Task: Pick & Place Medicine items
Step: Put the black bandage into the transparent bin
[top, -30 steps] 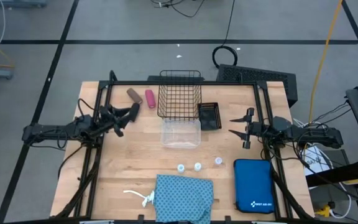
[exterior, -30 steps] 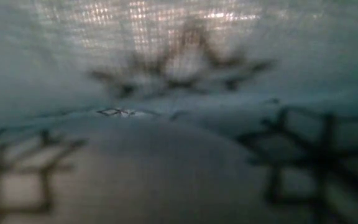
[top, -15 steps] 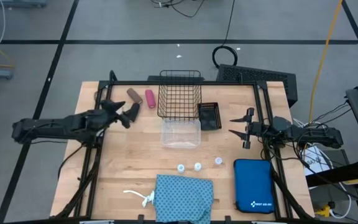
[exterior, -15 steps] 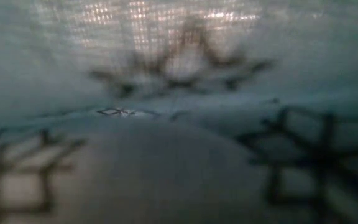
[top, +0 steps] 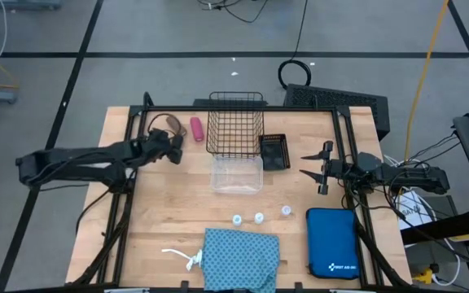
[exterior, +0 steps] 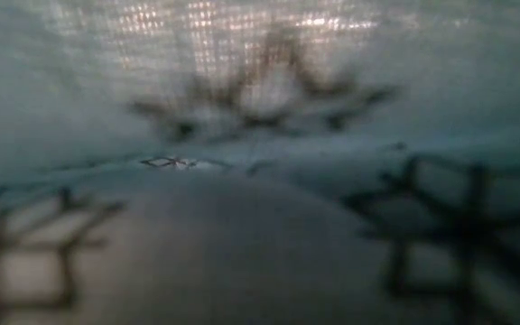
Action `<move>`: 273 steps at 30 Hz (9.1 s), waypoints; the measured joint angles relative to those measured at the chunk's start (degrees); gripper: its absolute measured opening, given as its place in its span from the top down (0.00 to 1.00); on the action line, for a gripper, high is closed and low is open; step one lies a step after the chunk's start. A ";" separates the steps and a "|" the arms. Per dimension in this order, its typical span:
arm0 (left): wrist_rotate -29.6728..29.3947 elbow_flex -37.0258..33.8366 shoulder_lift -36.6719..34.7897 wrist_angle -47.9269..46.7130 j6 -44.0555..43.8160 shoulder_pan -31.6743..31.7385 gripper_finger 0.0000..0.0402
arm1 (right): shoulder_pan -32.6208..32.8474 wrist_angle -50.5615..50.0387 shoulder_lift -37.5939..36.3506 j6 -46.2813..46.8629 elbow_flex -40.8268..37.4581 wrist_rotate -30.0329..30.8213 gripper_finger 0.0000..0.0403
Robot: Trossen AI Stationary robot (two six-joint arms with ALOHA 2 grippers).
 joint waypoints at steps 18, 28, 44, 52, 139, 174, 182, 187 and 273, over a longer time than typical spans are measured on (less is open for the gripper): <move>4.06 0.00 16.05 7.09 -2.38 1.70 0.26 | -0.01 -0.01 0.00 0.00 0.00 0.00 0.53; -0.85 0.00 18.61 9.60 -2.85 1.70 0.28 | -0.02 0.00 0.00 0.00 -0.02 0.00 0.53; -1.98 -0.02 20.49 13.26 -0.66 1.74 0.37 | 0.00 0.00 0.00 0.00 0.00 0.00 0.52; -2.09 0.00 24.68 15.02 -0.62 1.70 0.37 | -0.02 -0.02 0.00 0.00 -0.02 0.00 0.53; -2.62 -0.07 25.03 17.86 0.69 1.74 0.48 | 0.00 0.00 0.00 0.00 0.00 0.00 0.52; -1.73 -0.02 0.64 19.60 4.43 -7.74 0.66 | 0.00 -0.01 0.00 0.00 0.00 0.00 0.52; 6.16 -0.02 -3.27 34.13 11.34 -11.86 0.65 | -0.02 -0.02 0.00 0.00 0.00 0.00 0.52; 12.00 -0.02 -3.23 43.68 14.81 -14.70 0.64 | 0.00 -0.01 0.00 0.00 -0.01 0.00 0.53; 25.13 30.10 42.98 23.41 39.66 -23.00 0.62 | -0.02 0.00 0.00 0.01 -0.02 0.00 0.53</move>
